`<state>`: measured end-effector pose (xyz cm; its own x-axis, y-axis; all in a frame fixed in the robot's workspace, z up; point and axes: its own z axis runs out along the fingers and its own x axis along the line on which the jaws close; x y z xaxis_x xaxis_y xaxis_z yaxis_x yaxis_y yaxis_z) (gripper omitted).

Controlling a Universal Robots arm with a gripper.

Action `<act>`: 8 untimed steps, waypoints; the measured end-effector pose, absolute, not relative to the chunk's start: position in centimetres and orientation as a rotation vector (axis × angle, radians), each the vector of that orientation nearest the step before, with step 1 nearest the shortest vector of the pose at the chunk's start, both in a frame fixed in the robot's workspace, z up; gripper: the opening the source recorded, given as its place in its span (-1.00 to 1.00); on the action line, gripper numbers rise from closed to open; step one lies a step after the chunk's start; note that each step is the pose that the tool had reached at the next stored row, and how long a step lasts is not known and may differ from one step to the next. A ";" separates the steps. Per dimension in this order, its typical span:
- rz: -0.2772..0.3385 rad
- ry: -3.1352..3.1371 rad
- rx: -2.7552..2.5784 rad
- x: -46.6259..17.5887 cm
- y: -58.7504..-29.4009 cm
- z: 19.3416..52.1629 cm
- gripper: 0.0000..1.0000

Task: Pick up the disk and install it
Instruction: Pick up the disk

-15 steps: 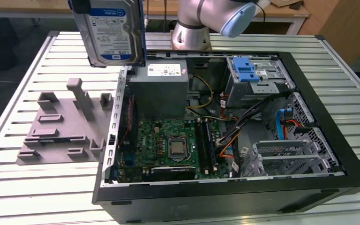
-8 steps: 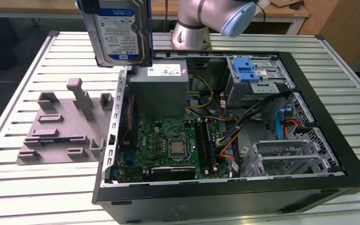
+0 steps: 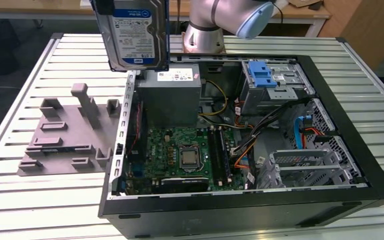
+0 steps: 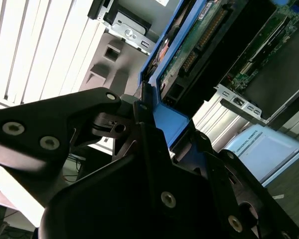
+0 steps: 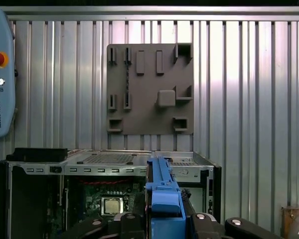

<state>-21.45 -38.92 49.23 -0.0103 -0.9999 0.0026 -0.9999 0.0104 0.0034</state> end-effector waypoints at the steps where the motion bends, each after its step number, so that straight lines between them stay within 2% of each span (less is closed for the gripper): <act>1: -0.001 -2.230 2.207 -21.3 -38.9 49.2 -0.27; 8: -0.001 -2.230 2.207 -20.3 -38.9 49.2 -0.27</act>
<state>-20.30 -38.92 49.22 -0.0104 -0.9999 0.0025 -0.9999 0.0104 0.0033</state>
